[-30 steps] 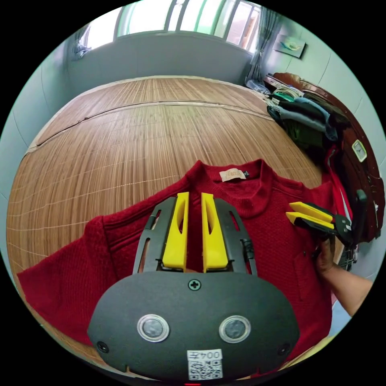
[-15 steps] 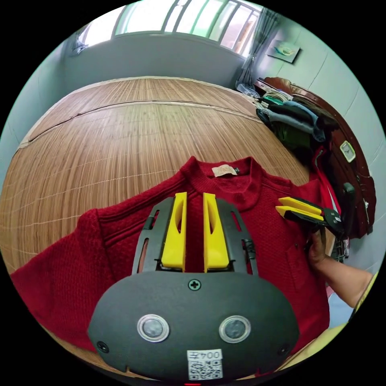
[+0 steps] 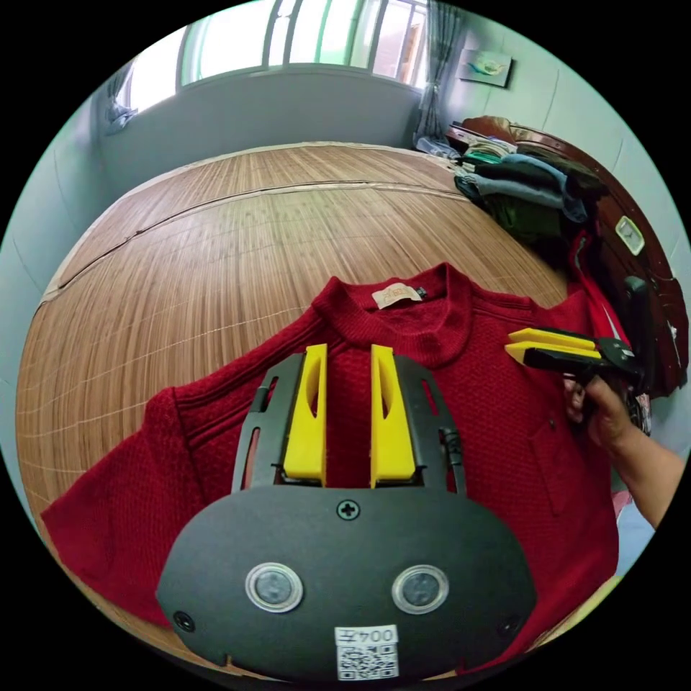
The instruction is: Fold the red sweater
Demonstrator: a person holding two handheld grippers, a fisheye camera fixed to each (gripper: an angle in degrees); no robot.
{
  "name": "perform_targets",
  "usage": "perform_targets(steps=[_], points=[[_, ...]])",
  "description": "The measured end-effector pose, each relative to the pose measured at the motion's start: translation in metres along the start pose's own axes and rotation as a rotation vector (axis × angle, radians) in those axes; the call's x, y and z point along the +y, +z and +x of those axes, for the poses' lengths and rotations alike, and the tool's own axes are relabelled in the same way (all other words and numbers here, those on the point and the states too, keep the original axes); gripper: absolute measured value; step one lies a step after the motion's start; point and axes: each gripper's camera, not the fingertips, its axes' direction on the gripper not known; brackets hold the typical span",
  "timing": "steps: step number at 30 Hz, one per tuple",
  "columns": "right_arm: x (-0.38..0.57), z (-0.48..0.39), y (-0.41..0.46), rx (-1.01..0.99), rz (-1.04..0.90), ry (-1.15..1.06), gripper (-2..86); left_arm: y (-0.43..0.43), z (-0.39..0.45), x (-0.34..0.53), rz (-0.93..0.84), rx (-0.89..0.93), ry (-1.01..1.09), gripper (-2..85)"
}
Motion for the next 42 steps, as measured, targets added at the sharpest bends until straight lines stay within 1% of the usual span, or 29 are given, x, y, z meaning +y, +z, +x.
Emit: perform_targets(steps=[3, 7, 9, 13, 16, 17, 22, 25, 26, 28, 30, 33, 34, 37, 38, 40, 42], points=[[-0.007, 0.003, -0.008, -0.023, -0.008, -0.010, 8.6, 0.003, 0.005, 0.003, 0.001, -0.033, 0.017, 9.5], [-0.037, -0.015, -0.030, 0.074, 0.072, -0.108, 8.0, 0.006, 0.007, 0.006, 0.000, -0.048, 0.023, 9.7], [-0.062, -0.019, -0.032, 0.083, 0.073, -0.151, 8.0, 0.007, 0.004, 0.008, 0.000, -0.038, 0.018, 9.8], [-0.122, -0.022, -0.022, 0.106, -0.004, -0.249, 7.9, 0.010, 0.002, 0.011, 0.002, -0.039, 0.018, 9.8], [-0.150, -0.017, -0.010, 0.059, -0.096, -0.307, 7.9, 0.011, -0.003, 0.013, 0.004, -0.023, 0.010, 9.8], [-0.158, -0.014, -0.005, 0.044, -0.133, -0.313, 8.0, 0.012, -0.004, 0.014, 0.005, -0.020, 0.008, 9.8], [-0.170, -0.006, -0.001, 0.023, -0.183, -0.305, 6.7, 0.013, -0.006, 0.016, 0.006, -0.024, 0.009, 9.8], [-0.166, -0.016, -0.013, 0.078, -0.143, -0.335, 4.2, 0.014, -0.009, 0.017, 0.006, -0.021, 0.008, 9.8], [-0.164, -0.019, -0.020, 0.133, -0.111, -0.333, 3.9, 0.014, -0.010, 0.018, 0.006, -0.021, 0.008, 9.8], [-0.163, -0.015, -0.023, 0.180, -0.084, -0.308, 3.7, 0.014, -0.011, 0.018, 0.005, -0.018, 0.012, 9.9], [-0.162, -0.004, -0.012, 0.176, -0.110, -0.263, 3.6, 0.015, -0.011, 0.018, 0.004, -0.017, 0.018, 9.9], [-0.152, -0.006, 0.000, 0.201, -0.082, -0.283, 3.9, 0.015, -0.014, 0.019, 0.003, -0.016, 0.018, 9.8], [-0.151, -0.005, 0.000, 0.194, -0.070, -0.279, 4.2, 0.015, -0.015, 0.019, 0.003, -0.015, 0.017, 9.8], [-0.151, 0.013, -0.017, 0.084, -0.058, -0.214, 5.0, 0.015, -0.018, 0.020, 0.003, -0.016, 0.017, 9.8], [-0.144, 0.016, -0.030, 0.068, -0.001, -0.187, 5.2, 0.015, -0.019, 0.020, 0.003, -0.017, 0.017, 9.8], [-0.130, 0.010, -0.047, 0.037, 0.078, -0.196, 6.0, 0.014, -0.020, 0.020, 0.003, -0.017, 0.017, 9.8], [-0.119, -0.007, -0.051, -0.004, 0.102, -0.238, 8.1, 0.014, -0.022, 0.020, 0.003, -0.016, 0.016, 9.8]])
